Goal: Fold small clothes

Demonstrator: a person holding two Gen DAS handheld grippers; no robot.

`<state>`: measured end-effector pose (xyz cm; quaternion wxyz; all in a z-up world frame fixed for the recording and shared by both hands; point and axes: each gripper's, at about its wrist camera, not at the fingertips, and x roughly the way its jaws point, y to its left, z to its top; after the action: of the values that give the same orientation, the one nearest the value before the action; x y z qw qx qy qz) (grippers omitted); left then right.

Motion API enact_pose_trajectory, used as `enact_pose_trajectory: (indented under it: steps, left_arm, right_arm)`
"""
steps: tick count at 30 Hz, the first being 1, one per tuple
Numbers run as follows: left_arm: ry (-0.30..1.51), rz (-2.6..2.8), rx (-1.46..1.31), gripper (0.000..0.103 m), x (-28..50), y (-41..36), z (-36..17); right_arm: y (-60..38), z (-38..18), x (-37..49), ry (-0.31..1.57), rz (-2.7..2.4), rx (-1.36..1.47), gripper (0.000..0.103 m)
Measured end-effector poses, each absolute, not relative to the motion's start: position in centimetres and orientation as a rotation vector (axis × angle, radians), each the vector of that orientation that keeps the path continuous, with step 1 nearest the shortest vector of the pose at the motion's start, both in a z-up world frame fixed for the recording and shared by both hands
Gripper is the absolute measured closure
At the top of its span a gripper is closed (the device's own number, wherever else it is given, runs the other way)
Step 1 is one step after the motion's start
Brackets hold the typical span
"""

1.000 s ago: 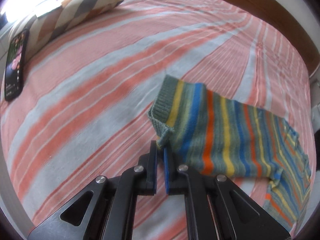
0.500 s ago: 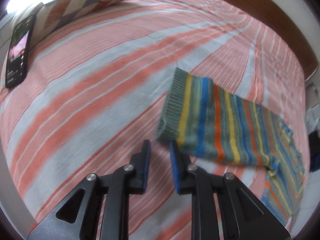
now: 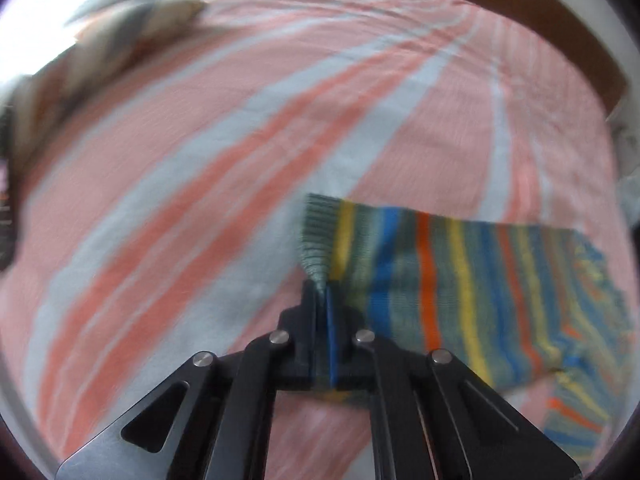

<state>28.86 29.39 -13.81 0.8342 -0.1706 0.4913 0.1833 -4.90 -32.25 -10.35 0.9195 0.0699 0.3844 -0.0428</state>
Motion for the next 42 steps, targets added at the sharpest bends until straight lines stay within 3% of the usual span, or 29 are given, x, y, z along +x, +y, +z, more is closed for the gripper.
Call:
enact_pose_trajectory:
  steps: [6,9,11,13,15,23,28,33,42]
  left_arm:
    - [1.028,0.449,-0.331,0.100,28.3,28.9,-14.0]
    - [1.028,0.432,-0.295,0.088,27.5,28.1,-13.1]
    - [0.996,0.399,-0.261,0.070,25.8,26.9,-11.9]
    - [0.959,0.359,-0.225,0.034,23.4,25.5,-10.8]
    - [0.931,0.312,-0.190,0.024,21.1,24.0,-10.1]
    - [0.989,0.154,-0.185,0.015,15.3,20.1,-13.9]
    - [0.948,0.153,-0.151,0.001,14.5,19.5,-15.4]
    - [0.904,0.171,-0.106,0.000,14.1,18.7,-16.2]
    - [0.878,0.182,-0.093,0.000,14.0,18.5,-16.4]
  right_arm:
    - [-32.9,-10.4,-4.9,0.788,-0.105,0.152,0.060]
    - [-33.3,-10.4,-5.1,0.782,-0.112,0.149,0.060]
    - [-33.7,-10.1,-5.4,0.768,-0.131,0.148,0.060]
    - [-34.0,-9.7,-5.6,0.751,-0.152,0.149,0.054]
    - [-34.7,-9.2,-5.7,0.727,-0.180,0.159,0.043]
    - [-36.9,-9.3,-3.2,0.725,-0.252,0.165,0.037]
    - [-37.8,-11.8,-2.2,0.754,-0.291,0.123,0.036]
    - [-37.4,-13.0,-2.3,0.731,-0.274,0.087,0.025]
    - [-37.3,-13.8,-2.3,0.720,-0.278,0.079,0.022]
